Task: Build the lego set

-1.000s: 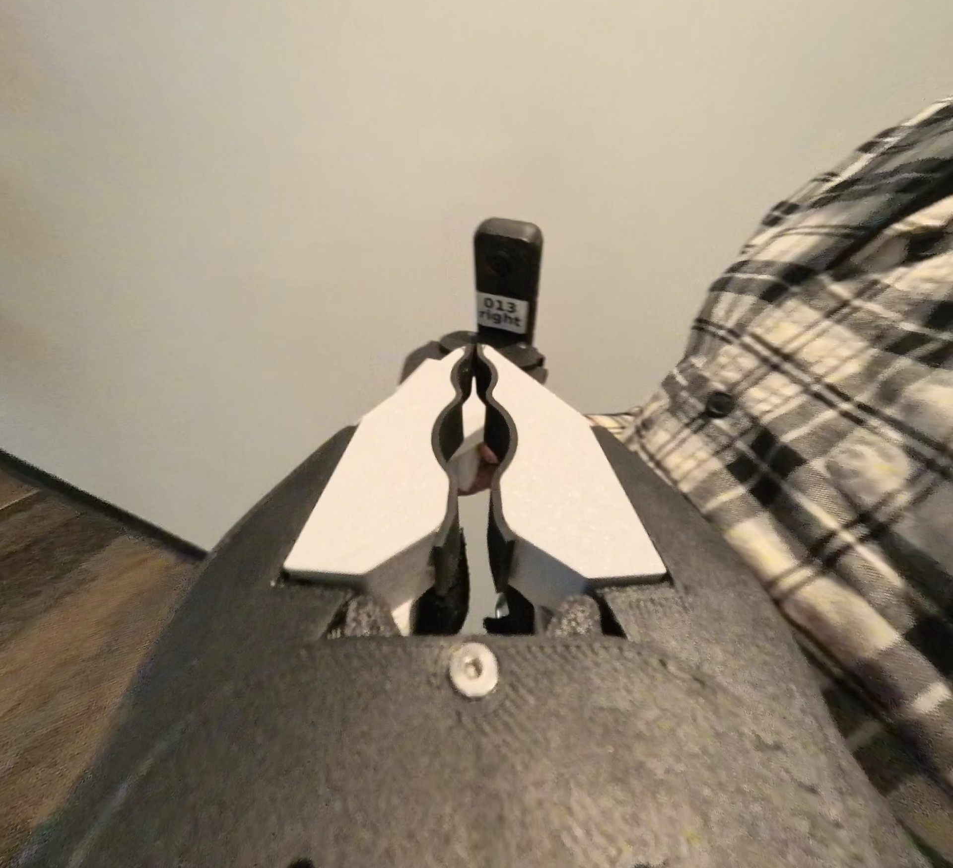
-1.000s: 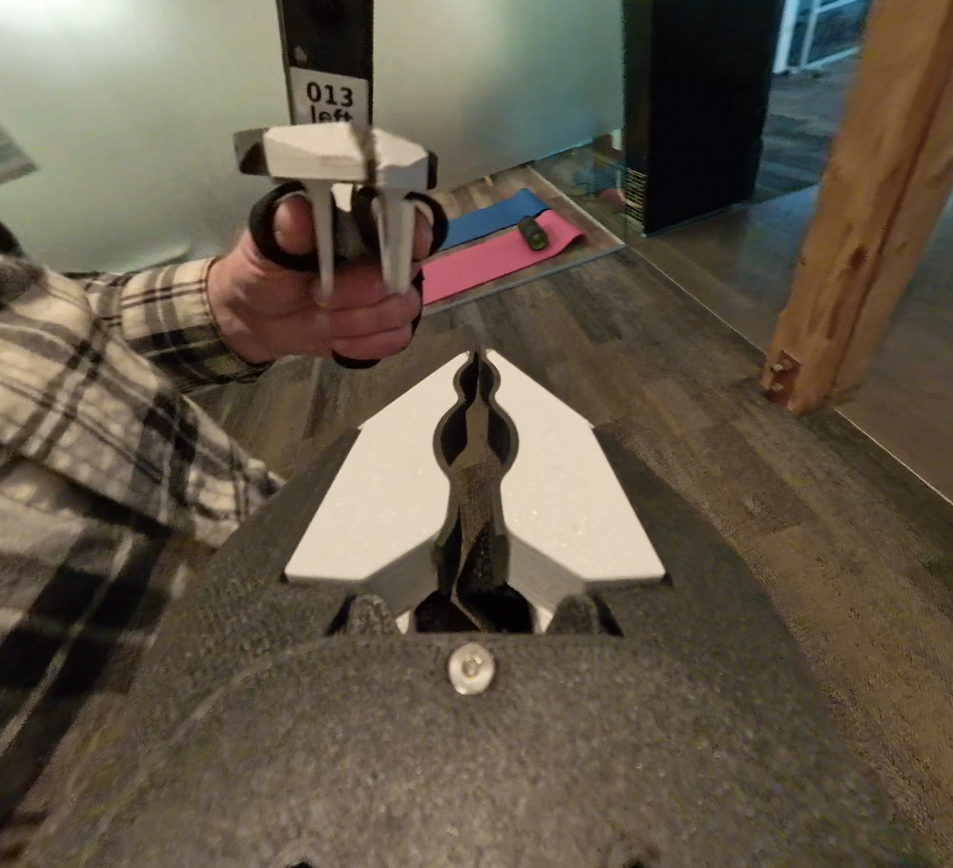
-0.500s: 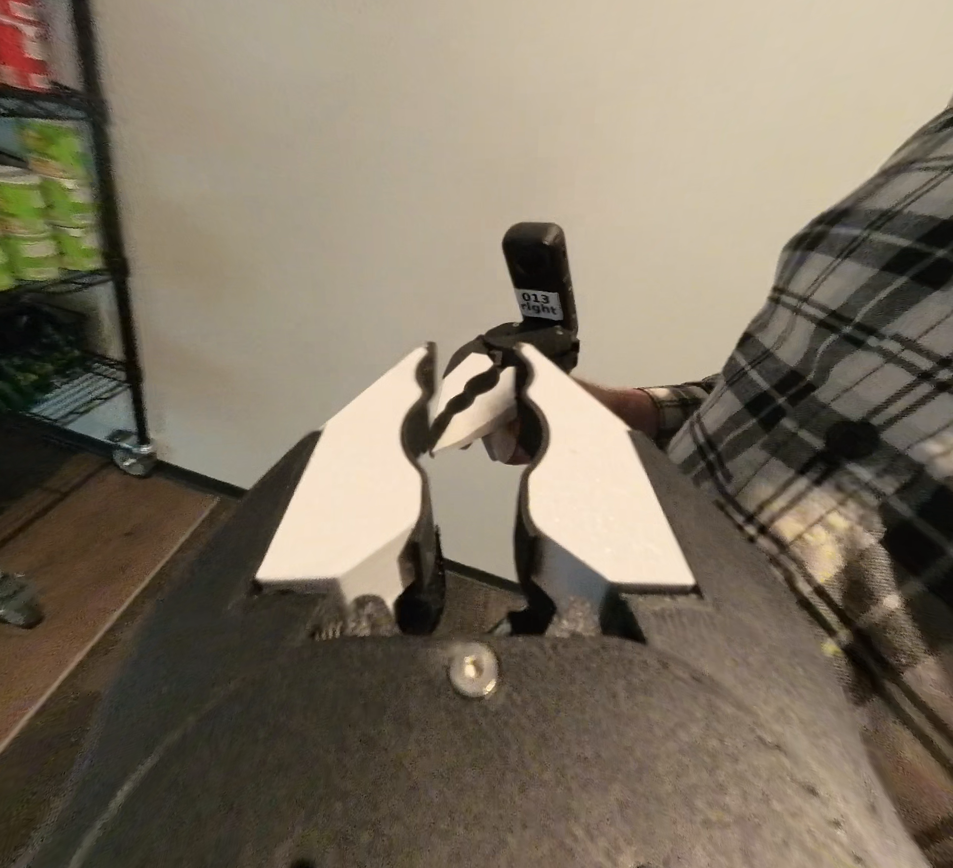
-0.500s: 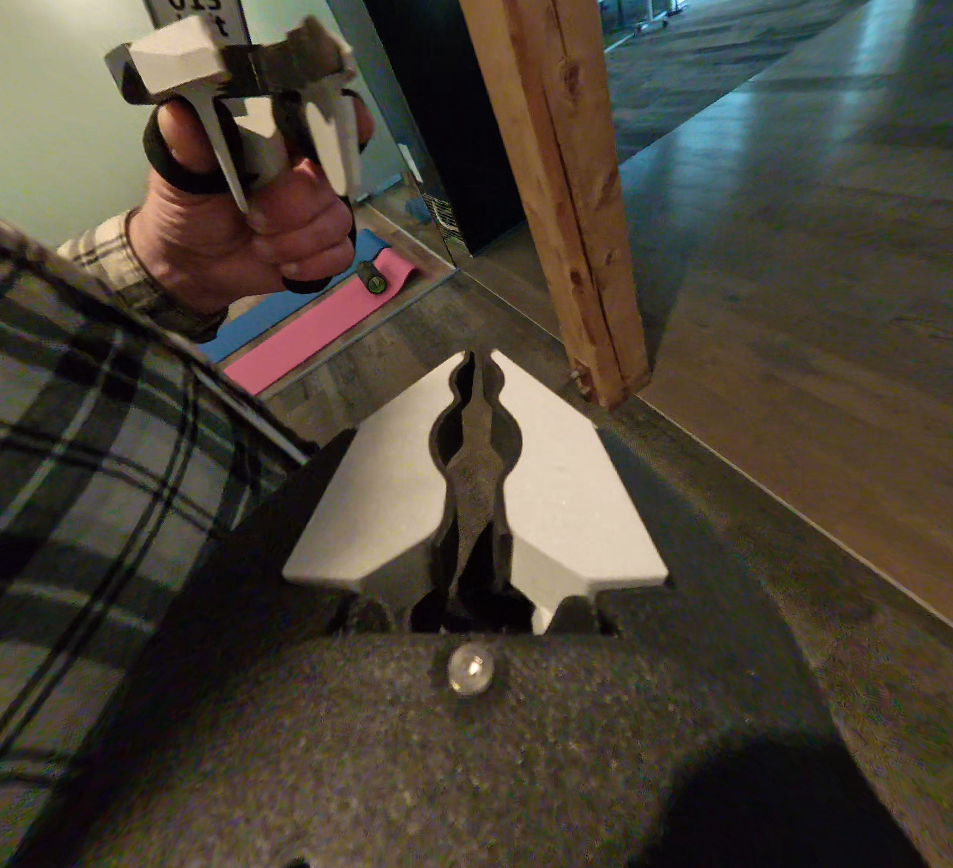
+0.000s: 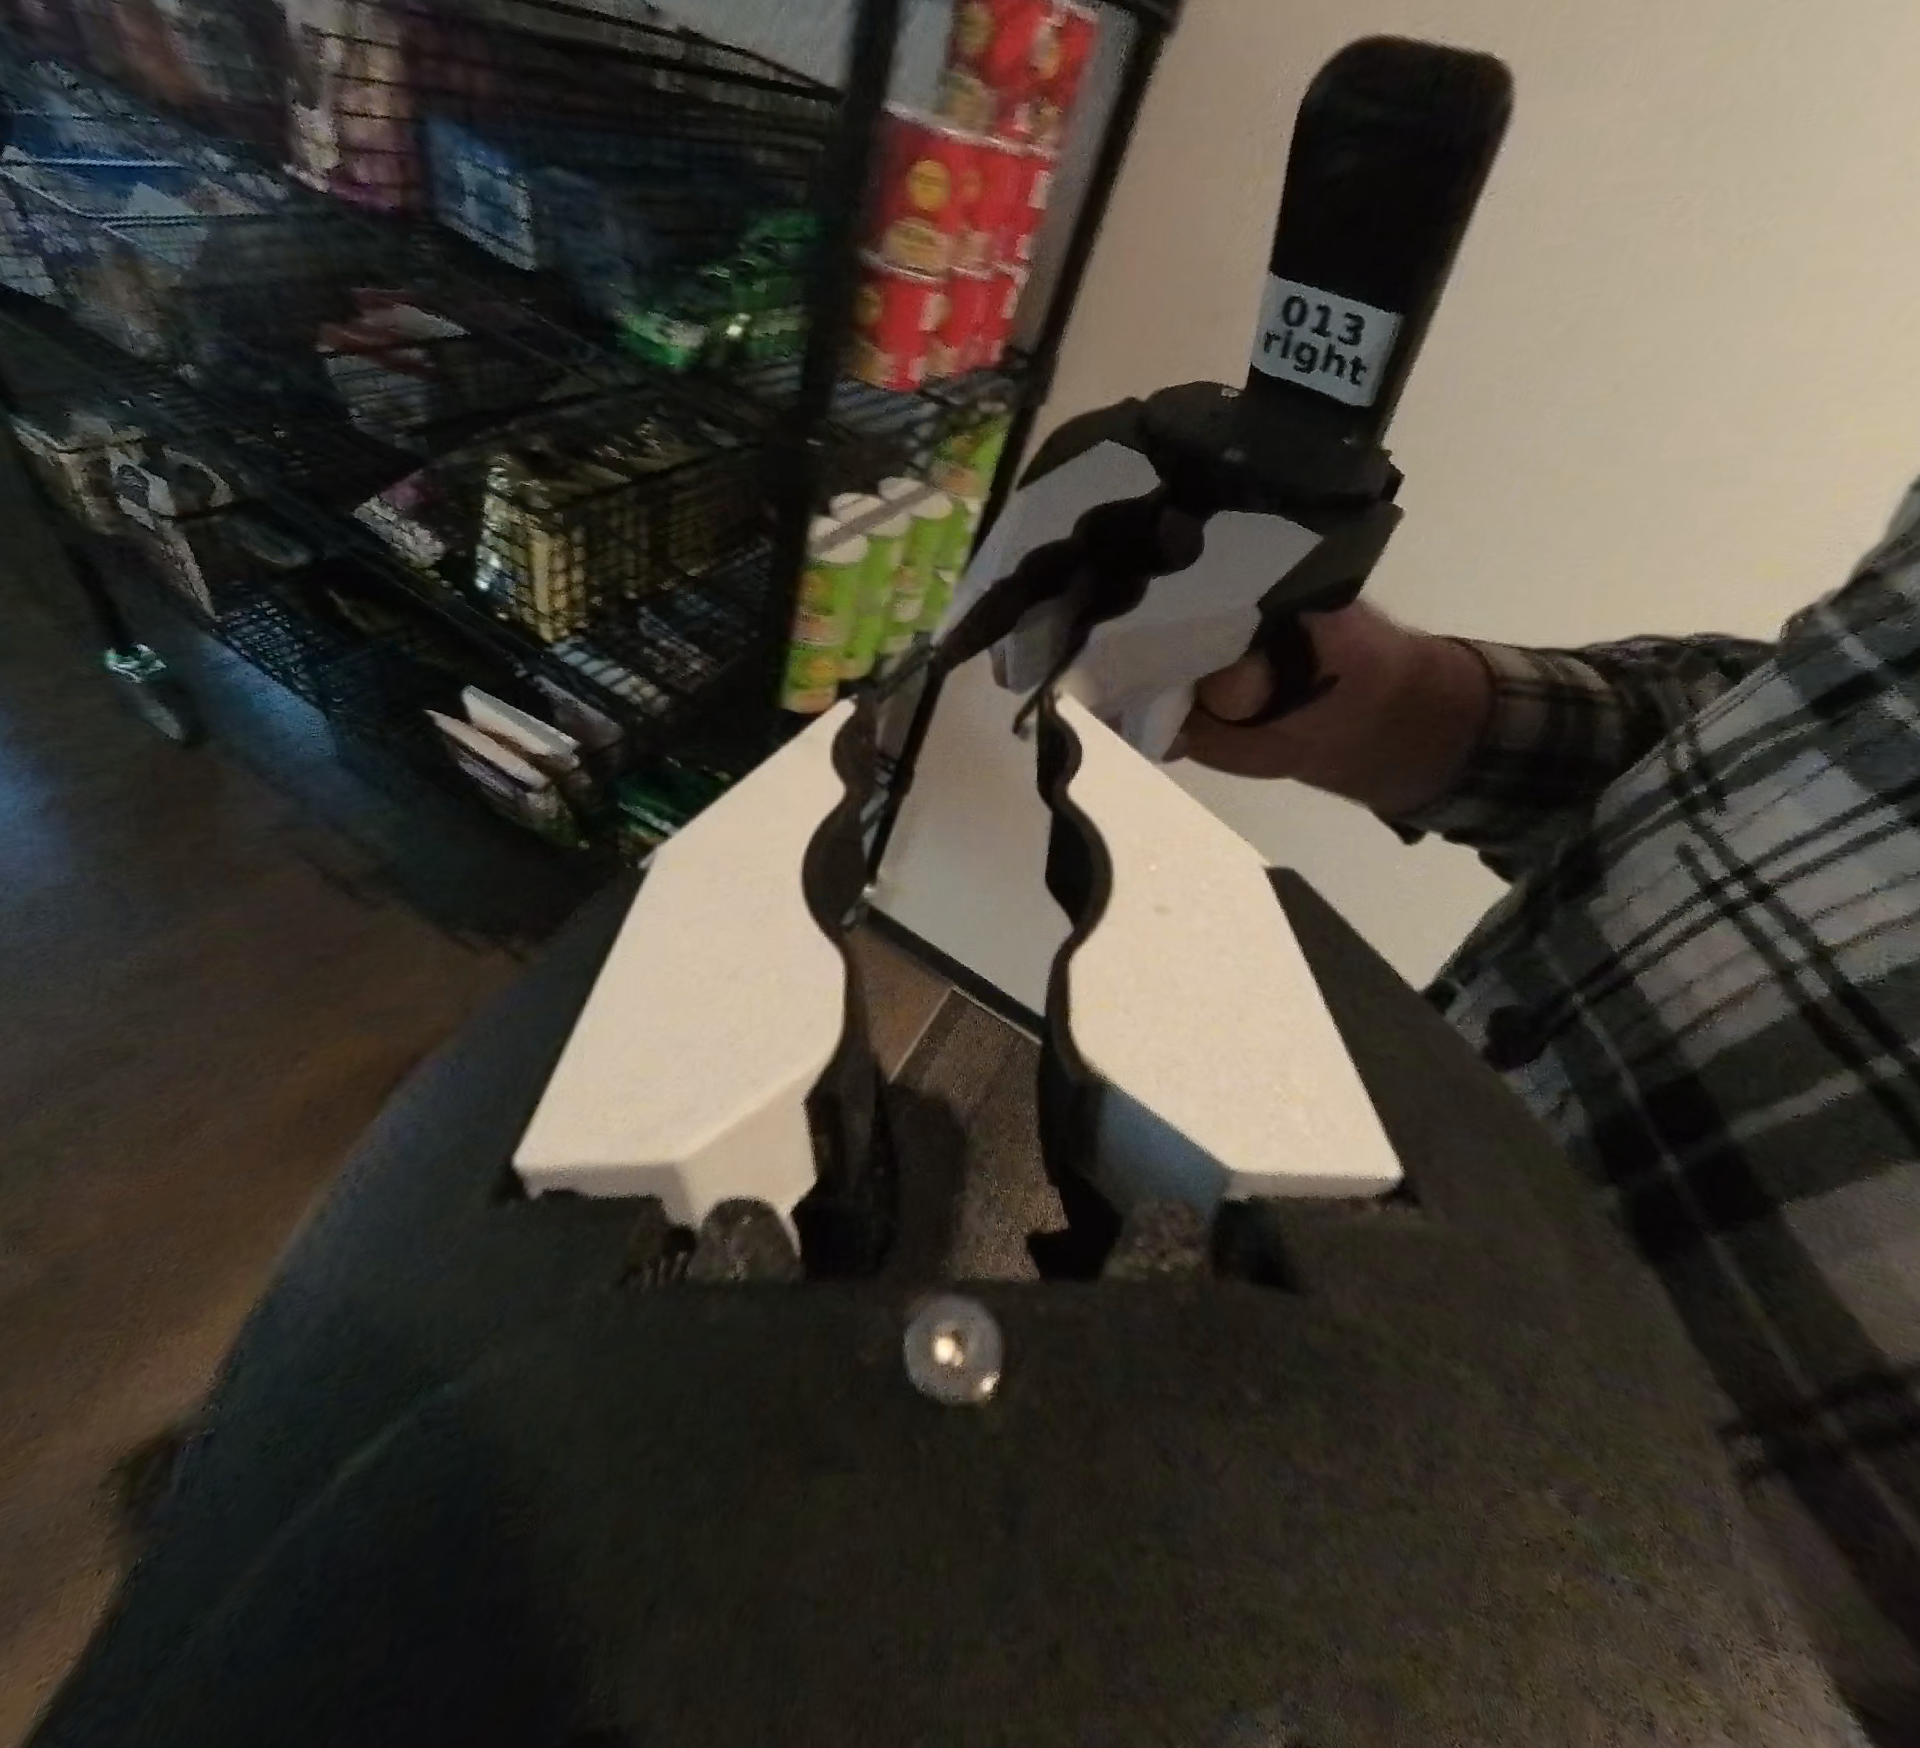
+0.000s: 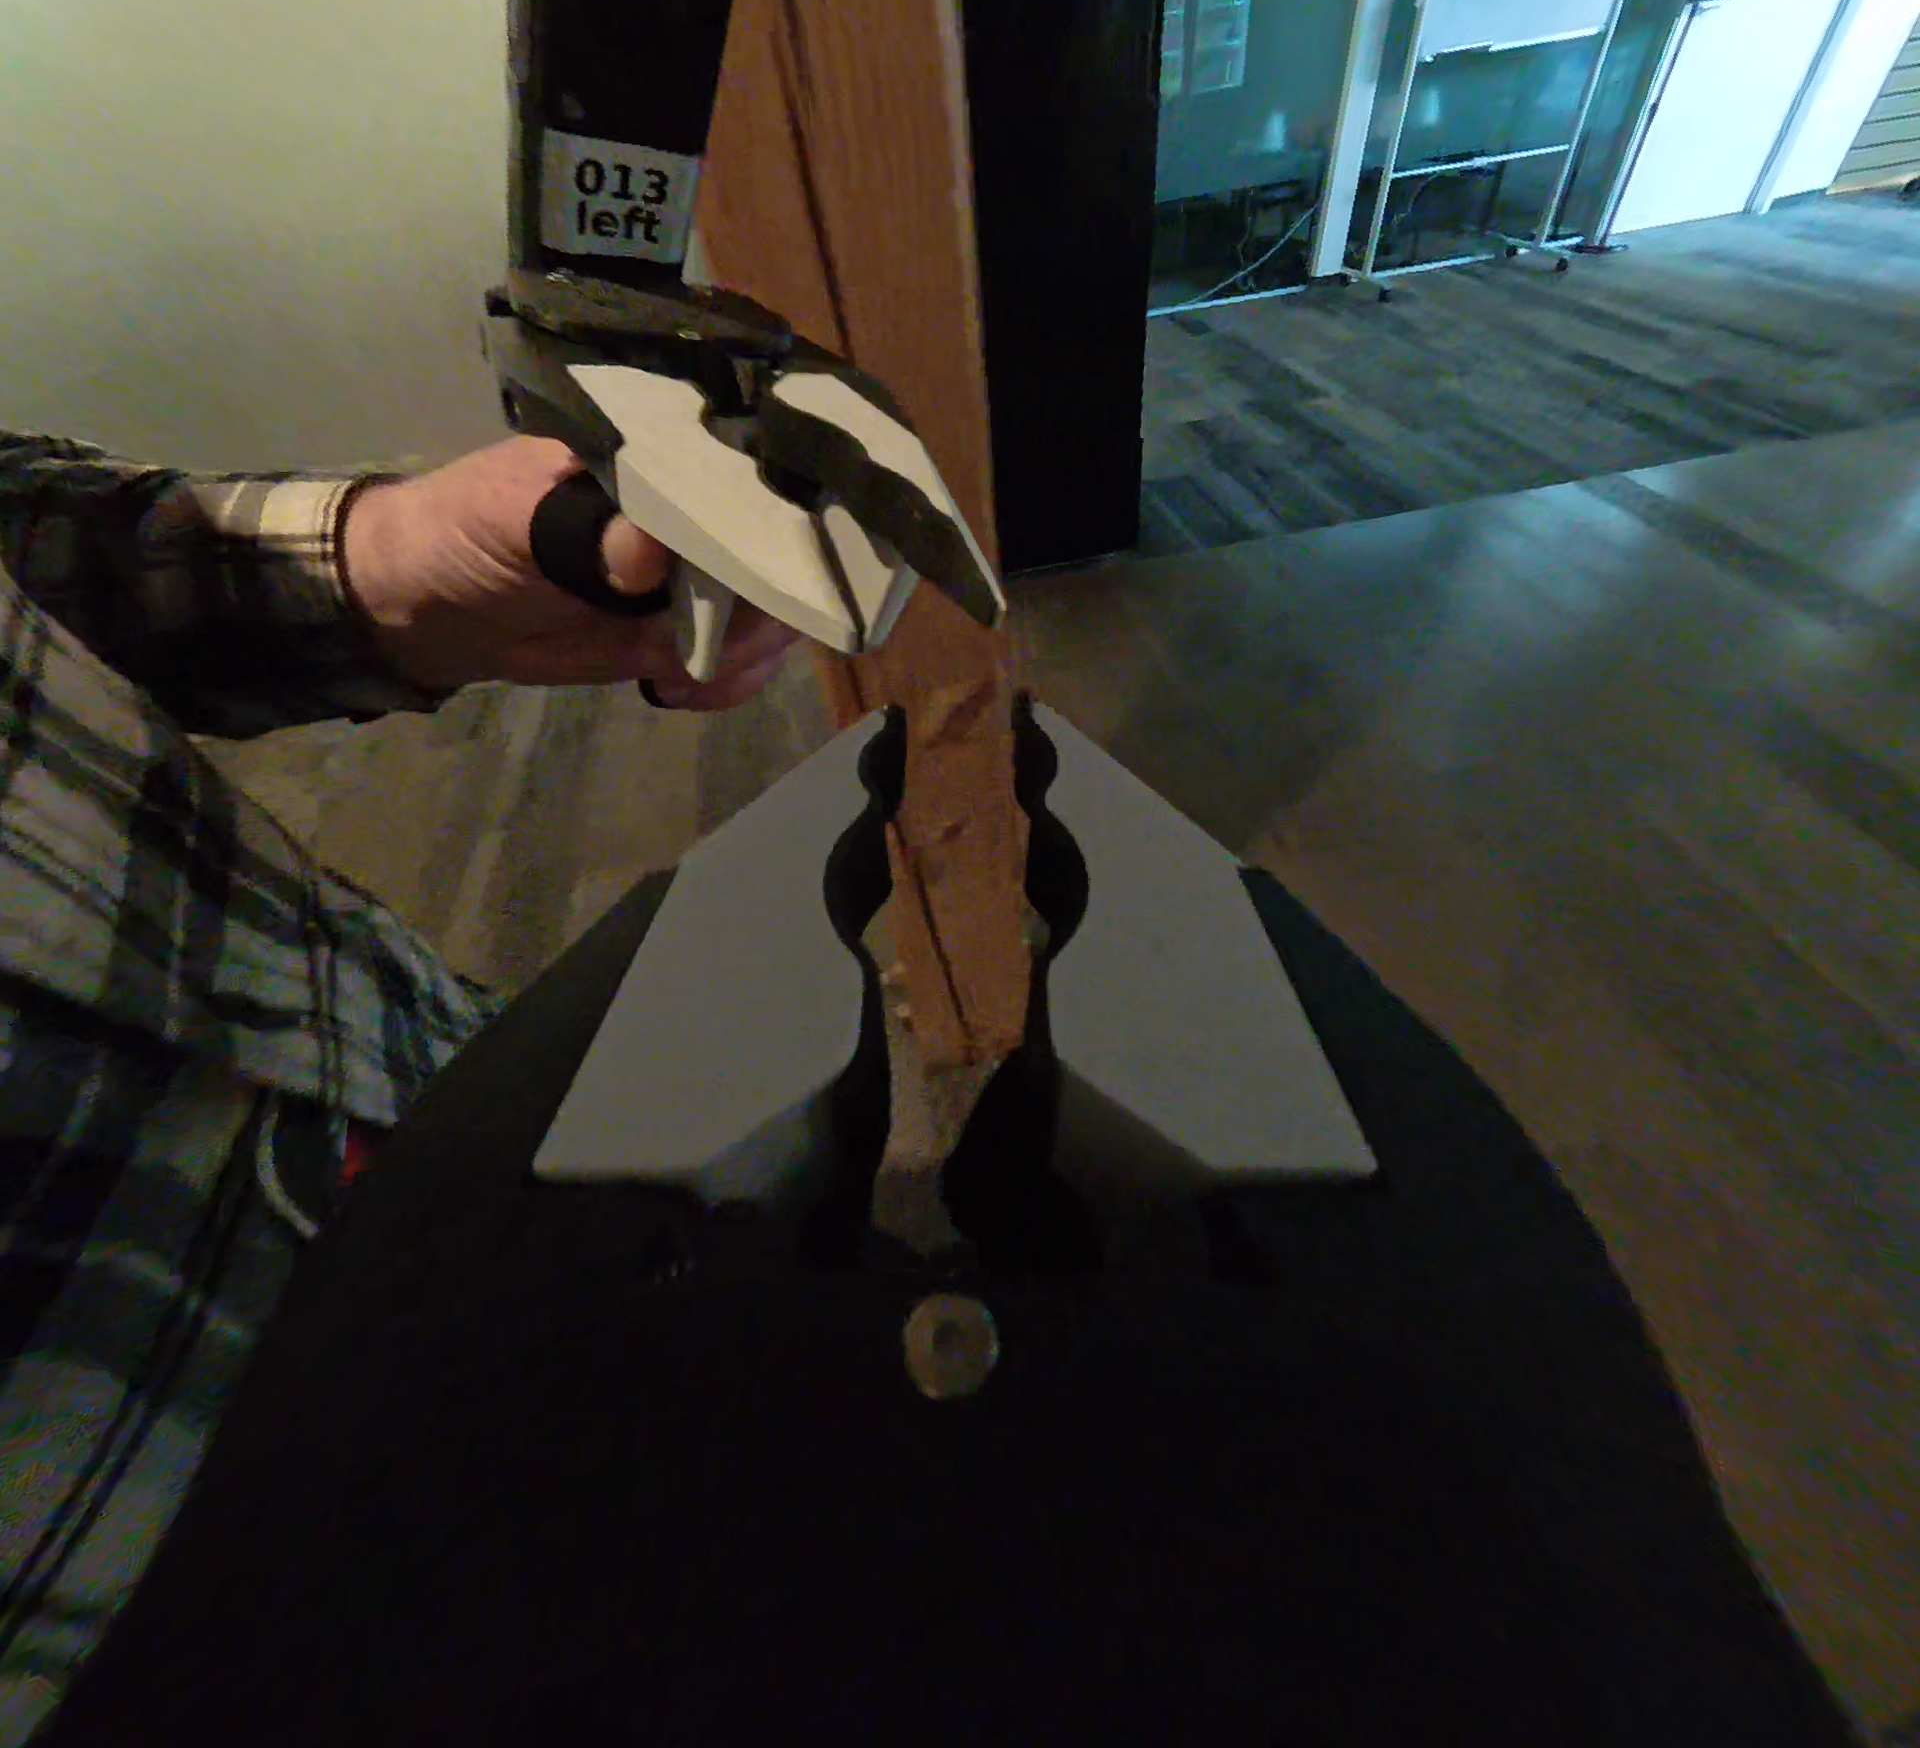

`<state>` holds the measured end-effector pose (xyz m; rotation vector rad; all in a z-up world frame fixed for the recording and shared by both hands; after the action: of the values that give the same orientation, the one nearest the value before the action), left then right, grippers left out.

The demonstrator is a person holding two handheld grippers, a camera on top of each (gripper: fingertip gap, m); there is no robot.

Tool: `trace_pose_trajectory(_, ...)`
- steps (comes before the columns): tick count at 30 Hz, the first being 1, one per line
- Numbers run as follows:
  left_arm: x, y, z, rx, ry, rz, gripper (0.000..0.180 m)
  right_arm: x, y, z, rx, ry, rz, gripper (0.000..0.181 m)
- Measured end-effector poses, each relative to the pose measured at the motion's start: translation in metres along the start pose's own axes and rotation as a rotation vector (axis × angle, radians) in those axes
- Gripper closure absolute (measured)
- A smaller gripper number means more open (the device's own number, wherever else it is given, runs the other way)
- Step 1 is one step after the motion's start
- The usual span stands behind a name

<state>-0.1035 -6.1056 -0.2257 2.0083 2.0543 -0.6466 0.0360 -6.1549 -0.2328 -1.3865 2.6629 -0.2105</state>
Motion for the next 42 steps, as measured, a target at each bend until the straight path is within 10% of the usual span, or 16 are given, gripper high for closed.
trace_pose_trajectory(9,0.289,0.063,-0.131,0.04,-0.08,0.129,0.145,-0.225,0.112,0.041,0.022,0.29,0.148,0.144)
trace_pose_trajectory(42,1.025,0.344,-0.526,0.212,-0.036,0.121,0.123,-1.083,0.29,0.03,0.05,0.245,0.44,0.126)
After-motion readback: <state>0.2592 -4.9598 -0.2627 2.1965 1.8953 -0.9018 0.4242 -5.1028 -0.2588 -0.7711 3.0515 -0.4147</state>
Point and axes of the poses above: each gripper's, where its closed fingertips meet, y out along the fingers, z out of its underside, x = y × z across the jaws, the point moved 8 cm from there along -y, back along the fingers, and after that the axes turned 9 degrees about -y, right-handed, at the moved point
